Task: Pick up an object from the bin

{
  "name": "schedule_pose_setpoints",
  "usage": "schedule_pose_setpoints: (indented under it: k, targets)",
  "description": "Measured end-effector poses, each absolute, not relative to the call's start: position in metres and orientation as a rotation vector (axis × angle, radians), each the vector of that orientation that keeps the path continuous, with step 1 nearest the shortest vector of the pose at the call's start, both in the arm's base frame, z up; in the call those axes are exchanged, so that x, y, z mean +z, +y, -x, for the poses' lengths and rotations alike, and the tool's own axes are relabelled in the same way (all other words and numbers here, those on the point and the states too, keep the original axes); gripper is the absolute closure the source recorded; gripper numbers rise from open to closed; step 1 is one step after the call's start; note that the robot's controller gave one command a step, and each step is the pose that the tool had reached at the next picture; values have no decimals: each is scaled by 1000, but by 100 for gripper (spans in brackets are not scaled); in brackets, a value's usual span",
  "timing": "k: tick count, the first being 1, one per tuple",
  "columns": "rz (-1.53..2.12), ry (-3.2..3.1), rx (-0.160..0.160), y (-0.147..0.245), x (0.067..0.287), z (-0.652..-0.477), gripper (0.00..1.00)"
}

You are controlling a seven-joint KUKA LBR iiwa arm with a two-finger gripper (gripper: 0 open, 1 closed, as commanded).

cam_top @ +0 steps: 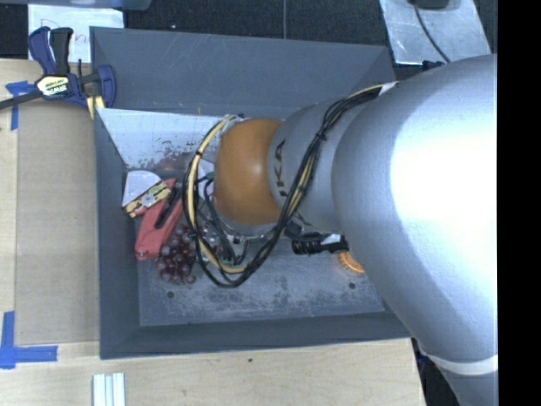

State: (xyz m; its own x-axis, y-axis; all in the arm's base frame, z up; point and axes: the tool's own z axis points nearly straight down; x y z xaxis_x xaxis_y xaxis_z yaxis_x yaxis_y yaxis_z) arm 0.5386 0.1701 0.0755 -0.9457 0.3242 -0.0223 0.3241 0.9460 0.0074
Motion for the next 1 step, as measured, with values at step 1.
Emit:
schedule_pose_setpoints:
  k: [1]
  targets:
    - [-513,3080,0,168,98,-537,100]
